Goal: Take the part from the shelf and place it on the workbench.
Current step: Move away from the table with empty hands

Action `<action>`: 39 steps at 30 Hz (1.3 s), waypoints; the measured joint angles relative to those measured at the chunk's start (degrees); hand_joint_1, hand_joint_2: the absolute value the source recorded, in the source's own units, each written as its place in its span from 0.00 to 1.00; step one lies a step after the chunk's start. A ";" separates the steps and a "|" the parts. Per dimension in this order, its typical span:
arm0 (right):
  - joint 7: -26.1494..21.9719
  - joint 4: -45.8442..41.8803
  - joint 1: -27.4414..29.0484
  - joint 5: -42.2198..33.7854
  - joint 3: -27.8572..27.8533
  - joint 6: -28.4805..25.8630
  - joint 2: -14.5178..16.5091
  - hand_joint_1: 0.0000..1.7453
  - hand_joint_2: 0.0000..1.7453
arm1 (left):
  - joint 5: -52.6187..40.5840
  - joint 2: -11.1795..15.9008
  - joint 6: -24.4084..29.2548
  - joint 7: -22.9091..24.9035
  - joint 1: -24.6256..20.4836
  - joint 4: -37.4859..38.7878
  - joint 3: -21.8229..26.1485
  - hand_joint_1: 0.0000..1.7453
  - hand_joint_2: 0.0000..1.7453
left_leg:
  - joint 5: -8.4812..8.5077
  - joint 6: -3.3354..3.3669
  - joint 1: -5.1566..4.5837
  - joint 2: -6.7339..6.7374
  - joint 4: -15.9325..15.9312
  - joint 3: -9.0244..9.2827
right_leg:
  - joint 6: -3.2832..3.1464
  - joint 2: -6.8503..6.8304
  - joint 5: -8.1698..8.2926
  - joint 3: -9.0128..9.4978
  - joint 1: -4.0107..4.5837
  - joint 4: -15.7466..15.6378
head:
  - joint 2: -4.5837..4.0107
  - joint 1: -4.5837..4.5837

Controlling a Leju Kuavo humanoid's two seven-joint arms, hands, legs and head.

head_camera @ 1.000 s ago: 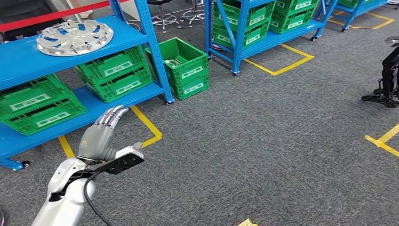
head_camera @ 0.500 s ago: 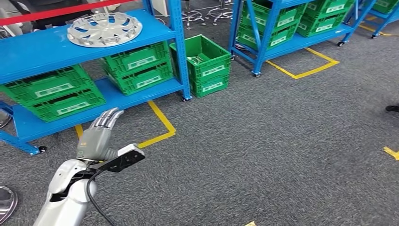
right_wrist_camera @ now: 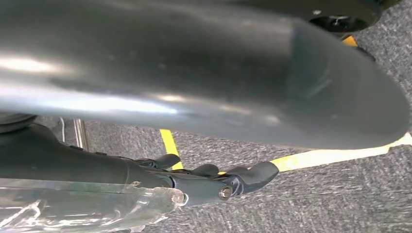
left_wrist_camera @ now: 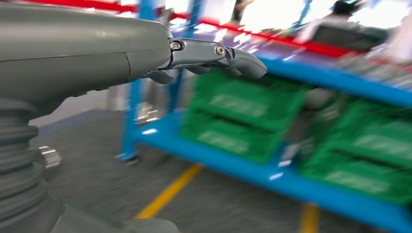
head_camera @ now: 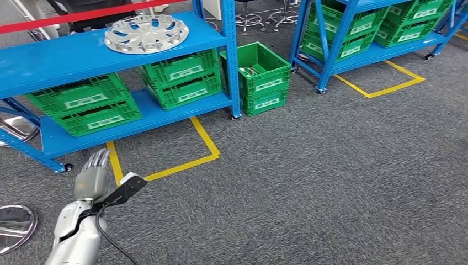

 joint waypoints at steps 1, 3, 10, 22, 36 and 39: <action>-0.04 0.00 0.04 0.04 -0.01 -0.08 0.04 0.00 0.00 | -0.37 0.19 1.14 -0.36 -0.58 3.25 1.80 0.00 1.00 | 0.13 0.56 -0.02 0.02 -0.08 0.03 | -0.05 0.05 0.02 -0.04 0.07 0.00 | 0.00 -0.02; -0.12 0.00 0.07 0.14 -0.01 -0.16 0.10 0.00 0.25 | -0.86 0.47 3.13 -1.04 -1.58 9.16 4.87 0.00 1.00 | 0.28 0.85 0.02 0.05 -0.27 0.09 | -0.40 0.16 0.00 -0.12 0.25 0.01 | 0.00 -0.04; -0.08 -0.04 0.06 0.34 -0.14 -0.58 0.12 0.00 1.00 | 0.66 0.90 2.95 -1.99 -3.95 21.51 12.23 0.00 1.00 | 0.50 -2.54 0.51 0.07 -1.00 0.11 | -1.13 0.02 -0.04 -0.37 0.73 0.15 | 0.00 0.01; -0.06 -0.21 0.17 0.28 -0.57 -0.73 0.12 0.00 1.00 | 4.08 1.86 0.25 0.51 -3.42 39.10 24.75 0.00 1.00 | 0.49 -2.27 0.25 0.06 -0.96 0.07 | -0.92 -0.05 0.13 -0.17 0.43 -0.24 | 0.00 0.02; -0.04 -0.22 0.13 1.20 -0.75 -0.29 0.12 0.00 1.00 | 5.19 0.79 -8.39 11.38 -2.44 45.27 30.30 0.00 1.00 | 0.49 -2.18 0.24 0.06 -0.94 0.07 | -0.86 -0.08 0.17 -0.11 0.42 -0.32 | 0.00 0.02; -0.04 -0.22 0.08 1.40 -0.75 -0.22 0.12 0.00 1.00 | 4.50 0.15 -8.96 12.37 -2.30 46.00 30.61 0.00 1.00 | 0.48 -2.16 0.23 0.06 -0.94 0.07 | -0.85 -0.08 0.18 -0.10 0.42 -0.33 | 0.00 0.03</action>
